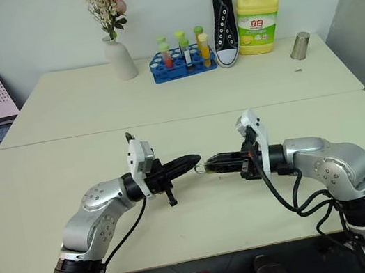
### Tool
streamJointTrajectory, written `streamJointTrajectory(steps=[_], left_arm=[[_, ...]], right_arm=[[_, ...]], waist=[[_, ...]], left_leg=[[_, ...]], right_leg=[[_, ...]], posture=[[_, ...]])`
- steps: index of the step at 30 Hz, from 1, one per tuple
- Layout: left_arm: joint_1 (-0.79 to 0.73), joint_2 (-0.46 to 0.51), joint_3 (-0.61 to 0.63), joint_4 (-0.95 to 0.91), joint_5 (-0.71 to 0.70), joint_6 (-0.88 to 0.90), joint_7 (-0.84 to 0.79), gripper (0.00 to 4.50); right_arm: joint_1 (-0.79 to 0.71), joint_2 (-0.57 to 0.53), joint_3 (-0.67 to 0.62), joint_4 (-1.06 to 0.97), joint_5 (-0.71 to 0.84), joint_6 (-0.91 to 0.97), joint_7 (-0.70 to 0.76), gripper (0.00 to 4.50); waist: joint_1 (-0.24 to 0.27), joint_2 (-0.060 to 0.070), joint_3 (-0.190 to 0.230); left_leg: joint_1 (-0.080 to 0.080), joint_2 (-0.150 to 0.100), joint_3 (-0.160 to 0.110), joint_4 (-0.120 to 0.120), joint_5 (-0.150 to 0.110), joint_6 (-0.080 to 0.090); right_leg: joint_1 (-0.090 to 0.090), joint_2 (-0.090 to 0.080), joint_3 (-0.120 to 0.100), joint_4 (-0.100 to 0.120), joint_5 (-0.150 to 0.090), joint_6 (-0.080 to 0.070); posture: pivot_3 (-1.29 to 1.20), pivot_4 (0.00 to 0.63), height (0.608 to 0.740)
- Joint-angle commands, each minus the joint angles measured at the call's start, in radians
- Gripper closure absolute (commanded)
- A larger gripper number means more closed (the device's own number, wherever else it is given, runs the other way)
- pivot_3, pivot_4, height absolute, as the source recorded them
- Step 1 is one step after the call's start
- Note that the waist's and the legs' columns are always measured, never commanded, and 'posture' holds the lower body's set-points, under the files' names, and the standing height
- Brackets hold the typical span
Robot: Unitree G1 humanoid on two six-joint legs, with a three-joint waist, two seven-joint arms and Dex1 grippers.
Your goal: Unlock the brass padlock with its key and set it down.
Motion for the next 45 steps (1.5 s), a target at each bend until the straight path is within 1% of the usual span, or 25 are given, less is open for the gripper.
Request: streamJointTrajectory(steps=[1, 10, 25, 35, 45], left_arm=[[-0.001, -0.012, -0.009, -0.023, 0.001, 0.021, -0.026, 4.5], [0.026, 0.0, 0.005, -0.07, -0.016, 0.084, -0.054, 4.5], [0.043, 0.02, 0.061, -0.187, -0.109, 0.227, -0.061, 4.5], [0.023, 0.01, 0.127, -0.231, -0.23, 0.357, -0.006, 4.5], [0.012, 0.017, 0.14, -0.241, -0.271, 0.395, 0.014, 4.5]], right_arm=[[-0.018, 0.007, -0.034, -0.025, 0.024, -0.012, -0.007, 4.39], [-0.022, 0.011, -0.033, -0.019, 0.019, -0.015, -0.007, 4.39], [-0.016, 0.007, -0.024, -0.009, -0.001, -0.027, 0.003, 4.39], [-0.011, 0.003, -0.018, -0.006, -0.01, -0.036, 0.012, 4.4], [-0.003, 0.002, -0.013, -0.011, -0.013, -0.04, 0.013, 4.4]], waist=[[0.0, 0.0, 0.0], [0.0, 0.0, 0.0], [0.0, 0.0, 0.0], [0.0, 0.0, 0.0], [0.0, 0.0, 0.0]], left_leg=[[0.0, 0.0, 0.0, 0.0, 0.0, 0.0], [0.0, 0.0, 0.0, 0.0, 0.0, 0.0], [0.0, 0.0, 0.0, 0.0, 0.0, 0.0], [0.0, 0.0, 0.0, 0.0, 0.0, 0.0], [0.0, 0.0, 0.0, 0.0, 0.0, 0.0]], right_leg=[[0.0, 0.0, 0.0, 0.0, 0.0, 0.0], [0.0, 0.0, 0.0, 0.0, 0.0, 0.0], [0.0, 0.0, 0.0, 0.0, 0.0, 0.0], [0.0, 0.0, 0.0, 0.0, 0.0, 0.0], [0.0, 0.0, 0.0, 0.0, 0.0, 0.0]], posture=[[0.0, 0.15, 0.74], [0.0, 0.15, 0.74], [0.0, 0.15, 0.74], [0.0, 0.15, 0.74], [0.0, 0.15, 0.74]])
